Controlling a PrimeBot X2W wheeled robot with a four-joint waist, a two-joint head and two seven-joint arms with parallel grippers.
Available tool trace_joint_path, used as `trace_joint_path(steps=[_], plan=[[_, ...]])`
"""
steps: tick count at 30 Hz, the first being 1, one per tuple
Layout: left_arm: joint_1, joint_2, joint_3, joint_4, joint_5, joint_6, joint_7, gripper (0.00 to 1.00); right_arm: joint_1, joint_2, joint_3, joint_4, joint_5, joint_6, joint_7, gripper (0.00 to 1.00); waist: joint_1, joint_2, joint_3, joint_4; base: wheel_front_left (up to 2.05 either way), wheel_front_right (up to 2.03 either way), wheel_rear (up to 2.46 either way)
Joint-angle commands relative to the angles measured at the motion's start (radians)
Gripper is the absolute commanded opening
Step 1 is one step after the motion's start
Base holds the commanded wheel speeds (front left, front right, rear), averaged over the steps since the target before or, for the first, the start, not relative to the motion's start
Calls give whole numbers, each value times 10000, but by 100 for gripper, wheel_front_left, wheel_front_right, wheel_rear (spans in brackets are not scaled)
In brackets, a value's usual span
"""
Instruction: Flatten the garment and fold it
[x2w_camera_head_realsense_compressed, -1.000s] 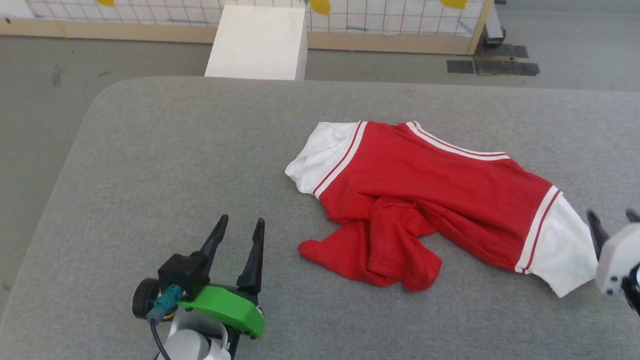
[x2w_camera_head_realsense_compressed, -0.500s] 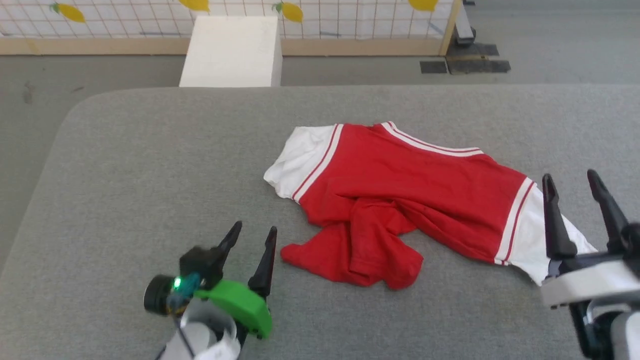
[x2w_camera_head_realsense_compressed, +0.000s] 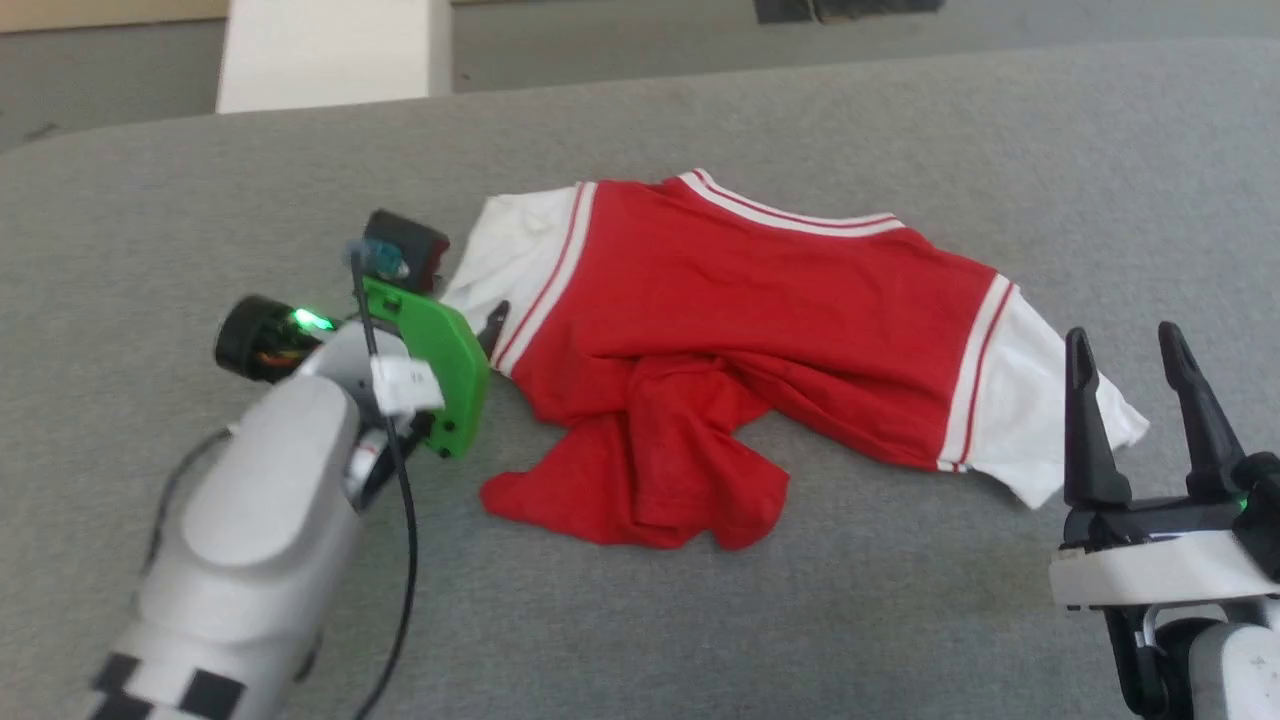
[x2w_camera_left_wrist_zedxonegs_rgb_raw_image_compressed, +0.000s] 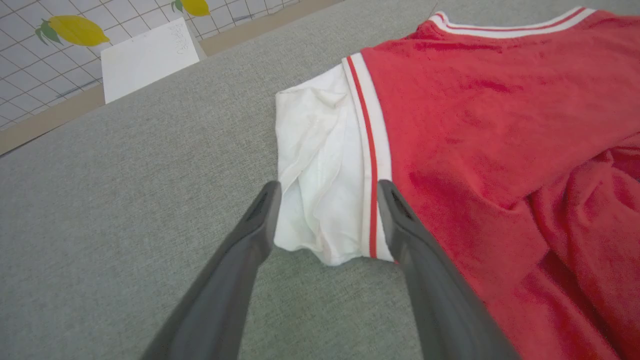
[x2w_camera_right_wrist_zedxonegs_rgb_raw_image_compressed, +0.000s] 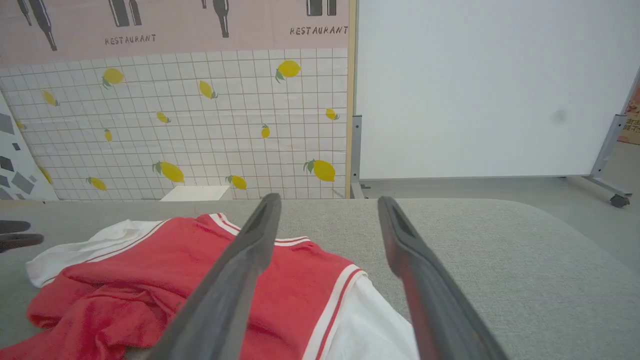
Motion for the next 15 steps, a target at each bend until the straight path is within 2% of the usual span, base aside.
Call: trace_joint_path(steps=[1, 5, 9, 15], plan=[[-419, 330, -287, 171, -292, -35, 395, 100, -220, 32, -4, -7, 32, -13, -77, 100, 0, 29, 612, -644, 0, 0, 0], [-1209, 988, -1118, 650, -970, -36, 1719, 100, -375, 52, -14, 149, 102, -13, -131, 100, 0, 29, 797, -924, 0, 0, 0], [-1813, 1496, -1798, 1045, -1130, -37, 2381, 100, -485, 57, -41, 358, 325, -13, -214, 100, 0, 29, 917, -1088, 0, 0, 0], [-2155, 1520, -2196, 1669, -1860, -37, 2879, 100, -597, 58, 2, 611, 522, -13, -304, 100, 0, 29, 1092, -1151, 0, 0, 0]])
